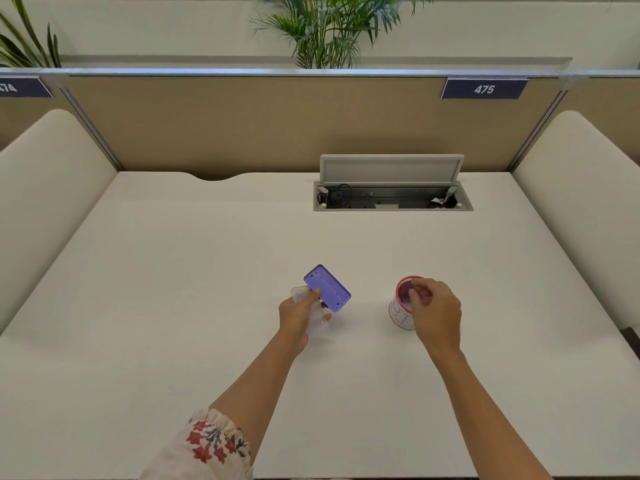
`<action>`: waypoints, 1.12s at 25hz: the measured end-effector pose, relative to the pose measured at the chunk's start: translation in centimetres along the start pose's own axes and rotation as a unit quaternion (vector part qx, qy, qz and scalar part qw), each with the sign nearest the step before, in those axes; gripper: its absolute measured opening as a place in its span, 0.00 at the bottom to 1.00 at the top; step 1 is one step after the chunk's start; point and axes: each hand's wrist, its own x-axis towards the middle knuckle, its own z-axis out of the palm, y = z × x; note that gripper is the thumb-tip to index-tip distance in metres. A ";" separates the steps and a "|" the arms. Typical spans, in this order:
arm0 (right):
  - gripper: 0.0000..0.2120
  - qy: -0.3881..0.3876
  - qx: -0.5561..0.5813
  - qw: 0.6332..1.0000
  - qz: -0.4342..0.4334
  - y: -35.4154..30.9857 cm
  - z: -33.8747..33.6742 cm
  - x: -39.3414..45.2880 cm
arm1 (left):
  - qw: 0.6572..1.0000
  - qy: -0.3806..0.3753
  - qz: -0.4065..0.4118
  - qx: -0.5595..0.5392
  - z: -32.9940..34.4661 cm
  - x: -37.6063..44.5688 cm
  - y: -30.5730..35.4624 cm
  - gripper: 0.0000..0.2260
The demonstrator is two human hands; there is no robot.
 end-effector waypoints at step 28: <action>0.07 -0.090 0.297 0.951 0.007 -2.1 5.9 -6.5 | 1.000 0.014 -0.015 -0.010 -0.7 -0.2 0.9 0.10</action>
